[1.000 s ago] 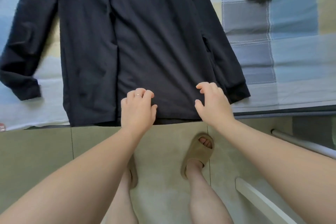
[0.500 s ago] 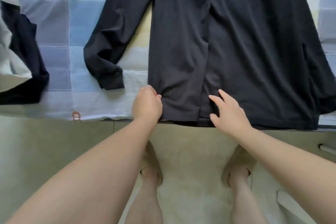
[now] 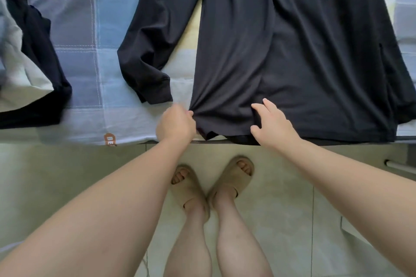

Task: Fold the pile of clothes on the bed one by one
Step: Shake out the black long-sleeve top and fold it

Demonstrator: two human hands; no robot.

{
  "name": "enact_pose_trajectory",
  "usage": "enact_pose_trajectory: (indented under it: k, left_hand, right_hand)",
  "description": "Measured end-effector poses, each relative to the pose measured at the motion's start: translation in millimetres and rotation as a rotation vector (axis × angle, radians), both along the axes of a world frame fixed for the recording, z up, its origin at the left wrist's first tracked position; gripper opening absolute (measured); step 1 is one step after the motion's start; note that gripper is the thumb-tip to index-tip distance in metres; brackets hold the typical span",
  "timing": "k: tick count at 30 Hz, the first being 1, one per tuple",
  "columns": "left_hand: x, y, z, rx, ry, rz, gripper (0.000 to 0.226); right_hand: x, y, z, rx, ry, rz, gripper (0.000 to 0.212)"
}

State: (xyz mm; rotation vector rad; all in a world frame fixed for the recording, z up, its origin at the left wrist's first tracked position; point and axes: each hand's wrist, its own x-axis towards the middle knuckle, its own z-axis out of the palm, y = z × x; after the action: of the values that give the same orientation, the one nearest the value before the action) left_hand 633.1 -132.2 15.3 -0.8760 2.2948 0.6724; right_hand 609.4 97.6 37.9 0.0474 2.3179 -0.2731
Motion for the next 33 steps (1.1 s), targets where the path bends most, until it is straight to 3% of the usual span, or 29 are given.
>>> enact_pose_trajectory:
  k: [2,4,8,10,13,18,23,26,29,33]
  left_hand:
    - [10,-19,1,-0.109,-0.049,0.0,0.021]
    - [17,-26,2,-0.082,-0.031,0.049,0.027]
    - [12,-6,9,0.252,0.064,0.272,0.046]
    - [6,8,7,0.374,0.004,0.214,0.047]
    - [7,16,-1,0.241,-0.068,0.116,0.033]
    - [27,2,10,0.013,-0.211,0.113,0.028]
    - [-14,-19,50,-0.157,0.122,0.038,0.04]
    - [-53,-49,56,-0.246,0.22,0.068,0.057]
    - [-96,-80,50,-0.243,0.272,0.095,0.071]
    - [-154,-114,33,0.001,0.226,0.167,0.072]
  right_hand:
    - [2,-5,2,0.012,-0.018,0.069,0.065]
    - [3,-10,5,0.026,0.006,0.118,0.068]
    - [6,-18,5,-0.114,0.063,0.027,0.064]
    - [5,-23,4,-0.222,0.034,-0.177,0.051]
    - [0,-27,0,-0.249,-0.075,-0.403,0.04]
    - [-5,-29,8,-0.198,-0.178,-0.254,0.037]
    - [-25,-41,34,-0.308,-0.08,-0.263,0.039]
    - [-47,-58,41,-0.382,-0.048,-0.268,0.038]
    - [-80,-77,45,-0.412,-0.005,-0.247,0.036]
    - [-135,-110,45,-0.434,0.054,-0.253,0.036]
